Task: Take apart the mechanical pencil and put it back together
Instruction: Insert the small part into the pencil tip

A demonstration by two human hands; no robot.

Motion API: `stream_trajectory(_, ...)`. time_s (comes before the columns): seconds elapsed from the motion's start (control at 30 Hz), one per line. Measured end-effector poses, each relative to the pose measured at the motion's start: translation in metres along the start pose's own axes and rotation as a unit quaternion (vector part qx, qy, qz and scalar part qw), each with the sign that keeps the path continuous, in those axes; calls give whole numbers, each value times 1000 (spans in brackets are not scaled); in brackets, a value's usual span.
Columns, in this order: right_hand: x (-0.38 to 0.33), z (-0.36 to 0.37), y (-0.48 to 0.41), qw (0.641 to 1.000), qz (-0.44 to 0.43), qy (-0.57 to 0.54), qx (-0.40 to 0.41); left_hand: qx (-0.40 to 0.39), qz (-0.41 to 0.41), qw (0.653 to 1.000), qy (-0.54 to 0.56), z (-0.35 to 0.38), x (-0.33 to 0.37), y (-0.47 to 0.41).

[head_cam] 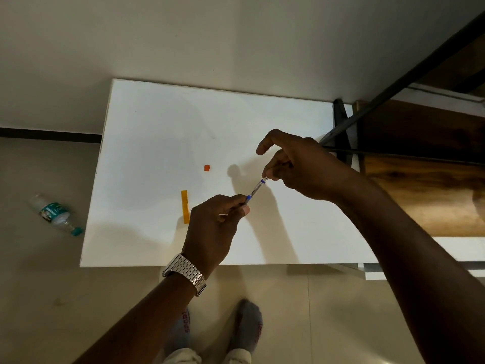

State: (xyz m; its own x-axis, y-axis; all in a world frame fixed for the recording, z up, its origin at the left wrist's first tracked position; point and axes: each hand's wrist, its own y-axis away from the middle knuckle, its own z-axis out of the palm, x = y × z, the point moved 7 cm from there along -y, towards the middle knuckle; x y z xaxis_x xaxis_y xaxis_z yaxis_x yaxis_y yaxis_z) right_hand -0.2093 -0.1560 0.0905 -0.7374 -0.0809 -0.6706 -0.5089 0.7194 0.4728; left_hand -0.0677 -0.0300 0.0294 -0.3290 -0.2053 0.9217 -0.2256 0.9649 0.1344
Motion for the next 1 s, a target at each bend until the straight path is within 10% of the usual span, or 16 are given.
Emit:
stream_trajectory(0.57,8,10,-1,998,-18,-62,26,-3,-55,997,54,8,-8,6)
stream_trajectory(0.8,42,30,-2,942,111,-298,106,-16,-164,977,133,28,-15,-7)
stream_trajectory(1.0,58,46,-18,940,129,-282,145,2,-166,984,60,34,-25,-15)
